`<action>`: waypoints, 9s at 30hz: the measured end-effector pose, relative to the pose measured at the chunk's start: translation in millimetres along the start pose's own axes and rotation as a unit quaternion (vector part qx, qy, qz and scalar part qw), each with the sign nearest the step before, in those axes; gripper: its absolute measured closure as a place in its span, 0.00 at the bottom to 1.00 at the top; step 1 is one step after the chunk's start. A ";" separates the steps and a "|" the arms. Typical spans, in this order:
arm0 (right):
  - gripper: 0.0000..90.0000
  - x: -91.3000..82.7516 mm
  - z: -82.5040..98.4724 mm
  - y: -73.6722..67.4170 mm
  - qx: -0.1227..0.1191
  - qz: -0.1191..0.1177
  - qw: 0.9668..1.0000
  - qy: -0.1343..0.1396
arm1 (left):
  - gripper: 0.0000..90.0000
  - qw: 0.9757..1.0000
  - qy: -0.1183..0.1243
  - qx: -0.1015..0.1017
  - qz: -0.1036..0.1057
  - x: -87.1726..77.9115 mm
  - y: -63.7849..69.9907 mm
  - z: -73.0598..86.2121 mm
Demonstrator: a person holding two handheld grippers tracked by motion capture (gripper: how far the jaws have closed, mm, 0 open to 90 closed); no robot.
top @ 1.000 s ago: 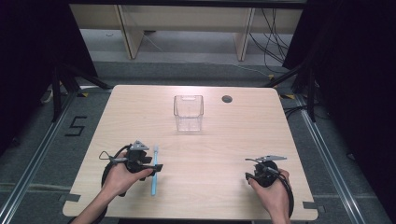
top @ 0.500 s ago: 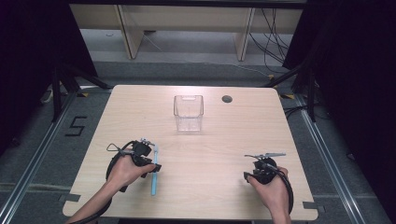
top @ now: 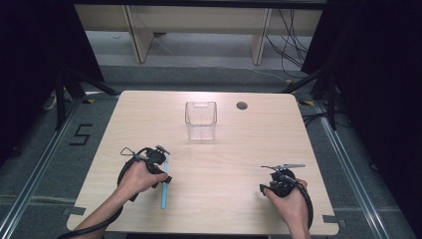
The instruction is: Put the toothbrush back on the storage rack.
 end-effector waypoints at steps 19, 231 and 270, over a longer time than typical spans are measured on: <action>0.63 2.8 -2.9 -1.2 -0.017 -0.002 1.000 0.012 | 0.60 0.998 -0.059 0.001 -0.037 8.6 4.6 -3.0; 0.60 0.9 -8.8 0.8 -0.043 0.047 0.975 0.215 | 0.87 0.792 0.544 0.105 0.257 -90.5 5.0 -146.1; 0.59 2.5 -6.9 -1.3 -0.044 0.041 0.976 0.210 | 0.87 0.804 0.533 0.116 0.236 -59.8 4.5 -161.9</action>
Point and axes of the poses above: each handheld gripper's, and its own axes: x roughly forward along the jaws, z roughly out of its underside, y roughly to its right, the point moved 5 cm from there along x, roughly forward along the jaws, and after that the axes turned 15 degrees about -x, right-handed, at the moved point
